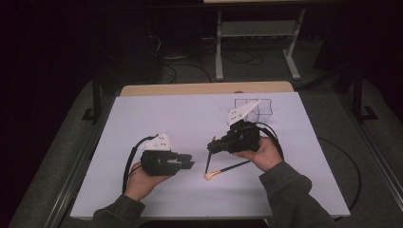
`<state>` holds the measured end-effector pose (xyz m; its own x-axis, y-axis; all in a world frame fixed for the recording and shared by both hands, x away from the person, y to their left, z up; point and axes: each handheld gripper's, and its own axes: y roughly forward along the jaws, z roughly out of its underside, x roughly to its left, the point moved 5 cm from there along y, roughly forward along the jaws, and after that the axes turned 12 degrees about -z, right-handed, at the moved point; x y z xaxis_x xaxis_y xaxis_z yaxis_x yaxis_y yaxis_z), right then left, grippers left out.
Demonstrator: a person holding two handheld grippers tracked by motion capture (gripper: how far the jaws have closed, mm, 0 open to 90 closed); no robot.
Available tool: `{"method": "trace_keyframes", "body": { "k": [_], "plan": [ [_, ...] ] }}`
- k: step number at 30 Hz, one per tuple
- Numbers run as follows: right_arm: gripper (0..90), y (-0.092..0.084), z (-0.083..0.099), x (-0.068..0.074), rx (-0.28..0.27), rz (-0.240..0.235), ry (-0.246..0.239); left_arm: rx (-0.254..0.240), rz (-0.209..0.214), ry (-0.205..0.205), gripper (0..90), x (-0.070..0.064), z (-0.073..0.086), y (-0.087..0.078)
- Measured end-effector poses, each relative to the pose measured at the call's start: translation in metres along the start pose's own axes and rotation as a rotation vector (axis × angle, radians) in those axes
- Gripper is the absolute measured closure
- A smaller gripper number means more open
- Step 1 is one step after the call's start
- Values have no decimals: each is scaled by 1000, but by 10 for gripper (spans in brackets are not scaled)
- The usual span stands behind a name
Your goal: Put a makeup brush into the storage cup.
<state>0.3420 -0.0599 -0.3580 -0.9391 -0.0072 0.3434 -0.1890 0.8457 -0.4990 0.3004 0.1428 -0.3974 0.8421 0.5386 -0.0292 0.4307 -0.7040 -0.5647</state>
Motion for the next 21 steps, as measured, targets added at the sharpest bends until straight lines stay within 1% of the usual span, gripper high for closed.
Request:
{"method": "trace_keyframes", "body": {
  "k": [2, 3, 5, 7, 8, 9, 11, 12, 14, 20, 21],
  "plan": [
    [829, -2, 0, -1, 1, 1, 12, -1, -10, -2, 700, 2, 3, -2],
    [829, -3, 0, -3, 9, 11, 6, -2, -18, -8, 697, 3, 5, -3],
    [829, -4, -1, -4, 15, 16, 17, -6, -29, -5, 691, 7, 8, -5],
    [829, -6, -1, -6, 25, 20, 16, -5, -47, -9, 680, 9, 12, -7],
    [829, -7, -1, -7, 28, 24, 15, -8, -52, -19, 675, 10, 13, -8],
    [829, -8, -2, -8, 24, 20, 24, 0, -57, -17, 667, 11, 15, -9],
    [829, -10, -2, -11, 27, 30, 19, 9, -72, -11, 656, 12, 19, -11],
    [829, -11, -2, -11, 27, 28, 32, 5, -77, -20, 654, 13, 20, -11],
    [829, -13, -2, -14, 34, 36, 32, 15, -91, -20, 648, 15, 24, -12],
    [829, -17, -2, -19, 45, 50, 45, 14, -117, -45, 627, 20, 32, -16],
    [829, -18, -2, -20, 48, 52, 43, 15, -122, -39, 622, 21, 33, -17]
  ]
}}
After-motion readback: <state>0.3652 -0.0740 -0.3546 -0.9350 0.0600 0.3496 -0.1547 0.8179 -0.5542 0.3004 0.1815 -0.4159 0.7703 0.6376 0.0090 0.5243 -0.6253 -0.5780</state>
